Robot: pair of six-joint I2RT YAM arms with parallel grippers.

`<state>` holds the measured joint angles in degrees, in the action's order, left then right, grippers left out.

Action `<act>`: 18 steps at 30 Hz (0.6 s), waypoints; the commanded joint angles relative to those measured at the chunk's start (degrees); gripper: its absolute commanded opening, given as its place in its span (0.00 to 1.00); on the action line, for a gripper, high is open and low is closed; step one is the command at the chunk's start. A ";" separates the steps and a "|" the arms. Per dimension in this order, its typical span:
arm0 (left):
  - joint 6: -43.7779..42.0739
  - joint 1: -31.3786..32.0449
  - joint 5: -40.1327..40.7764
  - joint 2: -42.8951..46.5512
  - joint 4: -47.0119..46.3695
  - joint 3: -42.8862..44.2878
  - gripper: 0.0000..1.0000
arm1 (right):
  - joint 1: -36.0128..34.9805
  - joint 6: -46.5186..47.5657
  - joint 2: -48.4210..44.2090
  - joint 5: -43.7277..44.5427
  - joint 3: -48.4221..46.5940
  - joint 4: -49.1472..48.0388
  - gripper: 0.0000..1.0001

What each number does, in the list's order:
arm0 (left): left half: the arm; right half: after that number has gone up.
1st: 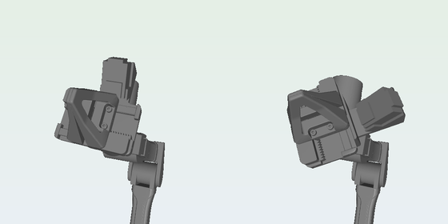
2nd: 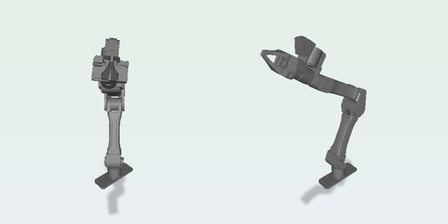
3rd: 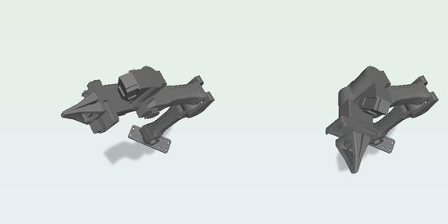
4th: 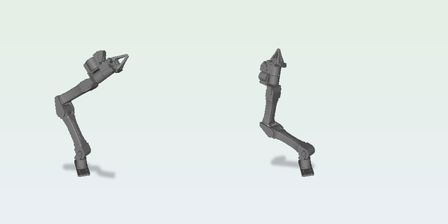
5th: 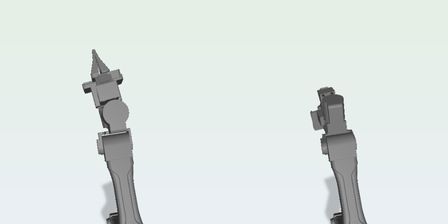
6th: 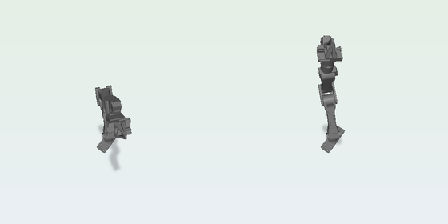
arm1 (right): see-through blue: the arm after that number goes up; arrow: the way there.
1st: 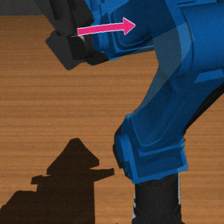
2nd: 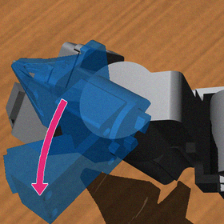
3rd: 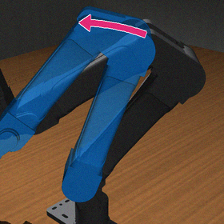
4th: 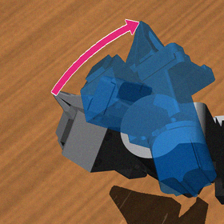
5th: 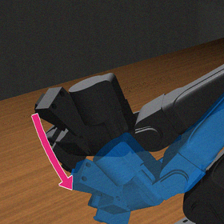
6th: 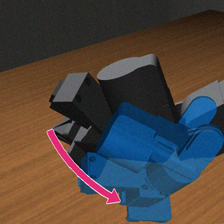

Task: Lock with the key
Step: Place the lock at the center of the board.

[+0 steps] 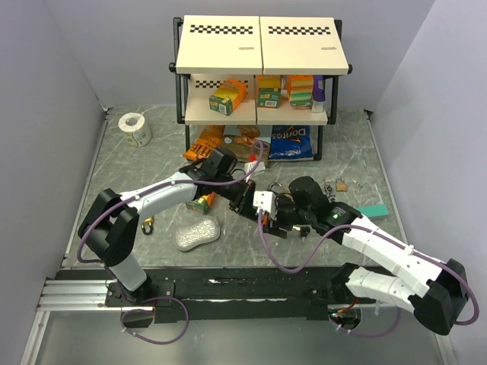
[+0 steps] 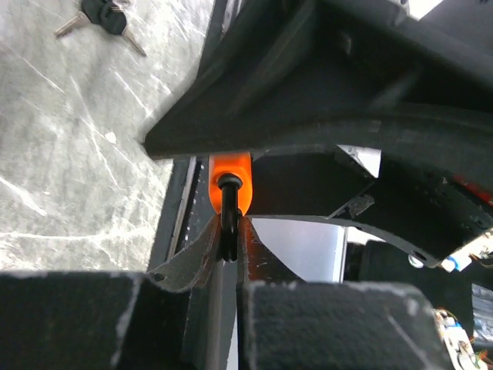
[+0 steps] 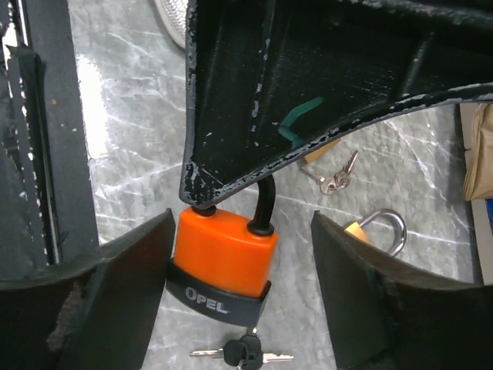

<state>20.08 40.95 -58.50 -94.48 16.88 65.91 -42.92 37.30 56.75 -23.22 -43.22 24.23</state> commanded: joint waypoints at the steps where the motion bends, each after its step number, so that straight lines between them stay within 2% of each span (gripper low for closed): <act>1: 2.16 0.01 -1.00 2.63 -3.87 -0.16 0.01 | -0.41 -0.82 0.11 2.31 -3.18 -1.47 0.66; 2: 2.68 0.01 -1.00 2.72 -4.31 -0.43 0.01 | -0.50 -1.09 0.03 2.39 -3.27 -1.46 0.54; 4: 3.04 -0.17 -0.74 3.07 -4.75 -0.61 0.01 | -0.50 -1.96 0.03 2.48 -3.27 -1.55 0.41; 5: 2.78 -0.25 -0.48 2.98 -4.49 -0.61 0.04 | -0.41 -2.31 -0.06 2.48 -3.27 -1.55 0.28; 6: 2.60 -0.95 -0.21 3.50 -4.40 -0.69 0.12 | -0.41 -3.19 -0.24 2.74 -3.27 -1.55 0.22; 7: 2.43 -1.48 0.92 3.86 -4.32 -1.04 0.17 | -0.41 -3.89 -0.06 2.83 -3.62 -1.38 0.17; 8: 1.47 -2.10 1.89 4.47 -3.97 -1.22 0.22 | -0.24 -4.94 0.20 3.35 -3.97 -0.77 0.06; 9: 0.76 -3.75 2.94 5.87 -3.53 -1.31 0.37 | -0.06 -7.04 0.38 3.79 -4.24 0.11 0.02; 11: -0.21 -6.13 6.79 7.89 -2.83 -2.10 0.57 | 1.07 -9.60 0.99 4.15 -4.59 1.17 0.00; 12: -0.47 -8.75 8.21 10.69 -3.00 -2.62 0.77 | 1.69 -13.01 1.08 4.06 -4.59 1.78 0.00; 13: -1.09 -10.09 9.62 12.37 -3.26 -4.11 0.89 | 2.39 -14.95 1.69 3.89 -4.68 2.14 0.00; 14: -3.09 -11.23 13.90 14.21 -3.00 -4.73 0.96 | 3.27 -16.98 2.04 3.63 -4.68 2.75 0.00; 17: -7.85 -15.19 19.72 21.86 -1.69 -7.11 0.96 | 7.40 -25.41 3.36 -0.67 -4.06 5.21 0.00; 18: -8.55 -16.33 25.40 25.27 -1.33 -7.63 0.96 | 8.71 -29.26 3.97 -1.90 -3.80 5.74 0.00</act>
<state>17.43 27.38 -45.89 -78.89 15.14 59.77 -38.06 21.71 59.48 -21.15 -44.58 28.01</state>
